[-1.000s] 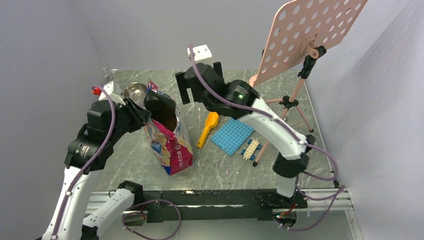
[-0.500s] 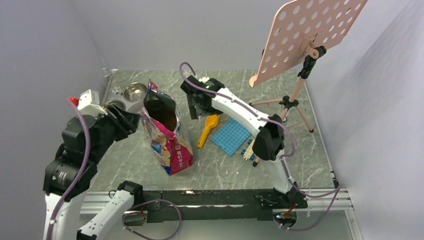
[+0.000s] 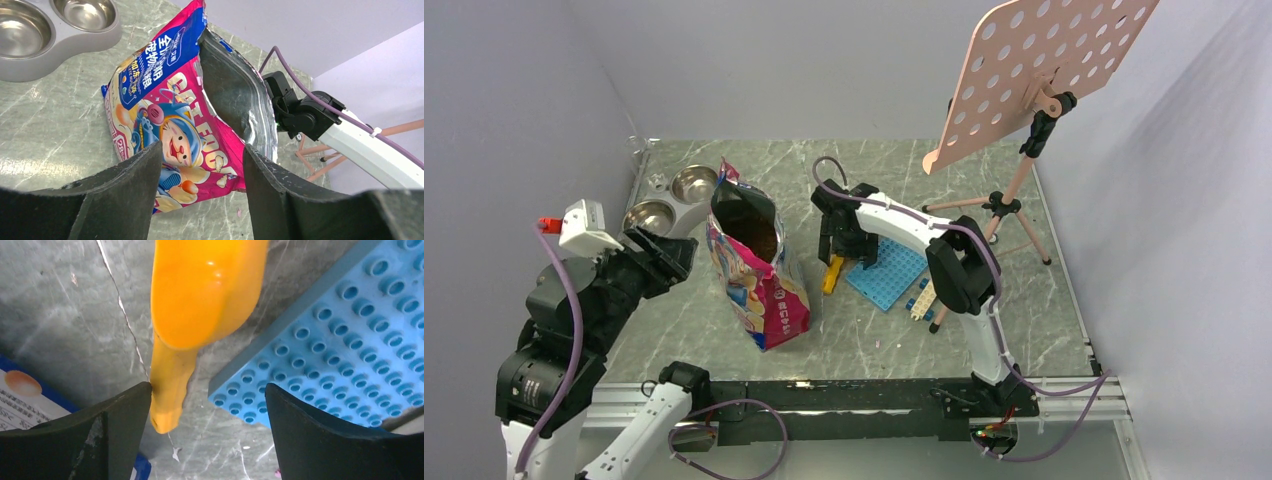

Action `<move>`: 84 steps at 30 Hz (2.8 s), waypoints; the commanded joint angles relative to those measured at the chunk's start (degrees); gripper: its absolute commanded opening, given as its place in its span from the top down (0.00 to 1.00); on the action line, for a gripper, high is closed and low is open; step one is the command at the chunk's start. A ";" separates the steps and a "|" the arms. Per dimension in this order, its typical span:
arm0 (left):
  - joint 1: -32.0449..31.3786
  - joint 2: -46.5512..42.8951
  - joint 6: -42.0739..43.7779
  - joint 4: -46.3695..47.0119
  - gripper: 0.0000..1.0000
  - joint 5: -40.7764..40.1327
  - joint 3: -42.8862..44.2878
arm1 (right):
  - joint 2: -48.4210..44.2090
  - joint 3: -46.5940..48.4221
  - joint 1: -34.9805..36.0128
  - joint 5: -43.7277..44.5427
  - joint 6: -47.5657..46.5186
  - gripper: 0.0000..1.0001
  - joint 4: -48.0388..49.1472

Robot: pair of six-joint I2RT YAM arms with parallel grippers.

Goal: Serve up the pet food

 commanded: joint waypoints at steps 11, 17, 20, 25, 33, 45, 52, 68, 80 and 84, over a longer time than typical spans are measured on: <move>0.01 -1.66 0.38 2.83 0.35 0.94 -0.54 | -3.60 -1.22 -0.32 1.75 -0.33 0.32 7.28; 0.01 -1.12 0.15 2.13 0.35 2.00 0.73 | 0.59 0.94 -0.30 3.02 -3.05 0.60 7.69; 0.01 -0.57 0.80 1.34 0.33 2.44 2.68 | 0.66 1.30 -0.24 2.07 -5.60 0.79 9.32; 0.01 0.48 1.85 2.92 0.30 4.75 6.05 | -1.56 2.38 -0.07 1.46 -11.31 1.00 11.60; 0.01 0.35 -0.16 7.56 0.29 6.34 6.35 | -6.32 -0.58 -0.24 0.68 -14.10 0.69 13.81; 0.01 -0.77 -1.44 5.39 0.28 7.00 5.59 | 0.25 2.02 -0.18 -12.49 -20.50 0.33 17.94; 0.01 -1.75 -3.62 5.75 0.27 8.12 4.10 | 6.92 4.36 0.20 -12.80 -22.67 0.39 16.62; 0.01 -1.87 -13.59 27.61 0.28 15.18 0.58 | -4.84 38.71 0.37 -3.79 -27.42 1.00 -0.33; 0.01 7.82 -10.18 41.95 0.30 30.83 0.29 | -30.25 23.69 1.82 -31.91 -14.17 1.00 35.27; -0.03 9.16 -15.50 54.44 0.23 39.92 -4.67 | -31.78 19.34 1.88 -37.43 -5.90 1.00 45.96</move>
